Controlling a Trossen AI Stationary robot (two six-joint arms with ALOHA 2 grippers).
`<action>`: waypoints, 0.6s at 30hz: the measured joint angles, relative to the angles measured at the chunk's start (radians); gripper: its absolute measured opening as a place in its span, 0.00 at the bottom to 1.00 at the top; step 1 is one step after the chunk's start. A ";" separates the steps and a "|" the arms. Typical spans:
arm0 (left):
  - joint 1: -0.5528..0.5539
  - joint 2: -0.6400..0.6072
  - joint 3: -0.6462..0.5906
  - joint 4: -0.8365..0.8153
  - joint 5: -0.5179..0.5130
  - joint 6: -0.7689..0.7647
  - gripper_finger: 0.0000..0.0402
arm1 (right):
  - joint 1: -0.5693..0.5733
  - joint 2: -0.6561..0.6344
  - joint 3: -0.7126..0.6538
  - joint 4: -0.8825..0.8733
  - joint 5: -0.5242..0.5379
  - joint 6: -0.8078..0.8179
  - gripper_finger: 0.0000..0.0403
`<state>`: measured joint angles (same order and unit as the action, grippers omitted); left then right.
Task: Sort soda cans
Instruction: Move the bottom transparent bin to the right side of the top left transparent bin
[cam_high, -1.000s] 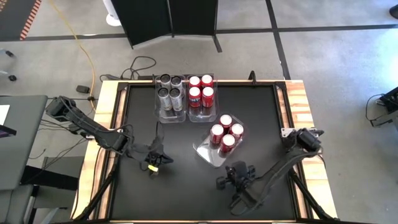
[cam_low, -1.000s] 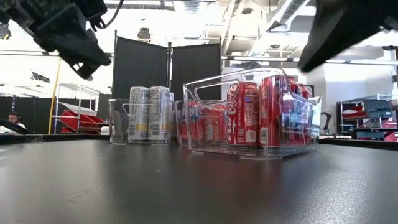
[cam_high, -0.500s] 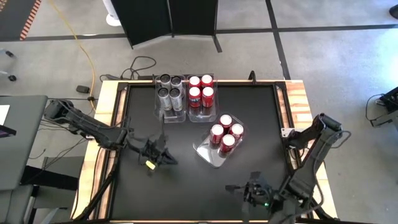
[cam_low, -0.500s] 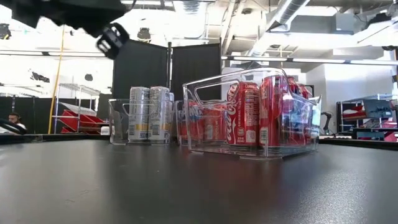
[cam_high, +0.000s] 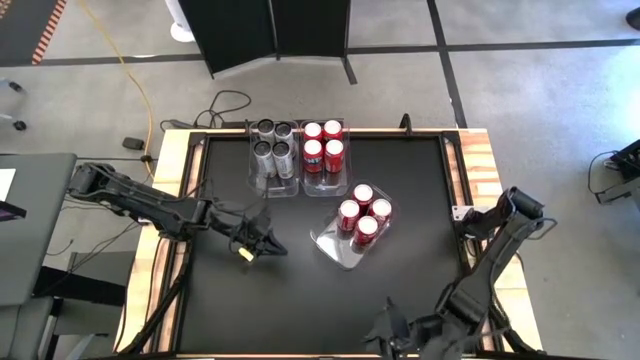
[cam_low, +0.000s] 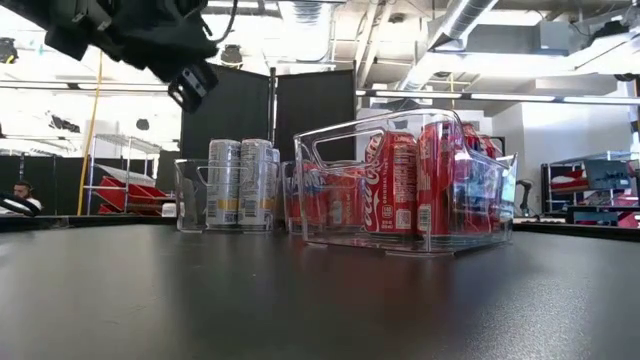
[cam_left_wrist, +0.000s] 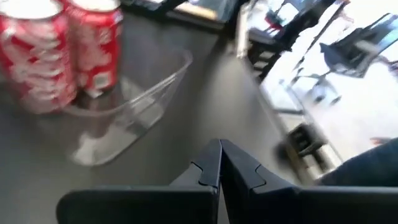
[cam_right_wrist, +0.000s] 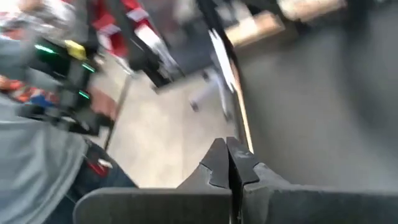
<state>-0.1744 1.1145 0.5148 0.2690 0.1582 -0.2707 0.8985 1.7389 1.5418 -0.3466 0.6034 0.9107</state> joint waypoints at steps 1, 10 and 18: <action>0.005 0.000 0.000 -0.029 -0.006 0.018 0.00 | 0.014 0.001 -0.018 -0.029 -0.001 0.068 0.00; 0.086 0.010 -0.002 -0.171 0.015 0.173 0.00 | 0.243 -0.005 -0.098 0.075 0.472 0.060 0.00; 0.180 0.316 -0.008 0.011 0.127 0.246 0.00 | 0.297 -0.004 -0.164 0.071 0.643 0.225 0.00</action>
<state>0.0055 1.4300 0.5072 0.2804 0.2850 -0.0249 1.1956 1.7351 1.3777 -0.2752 1.2469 1.1360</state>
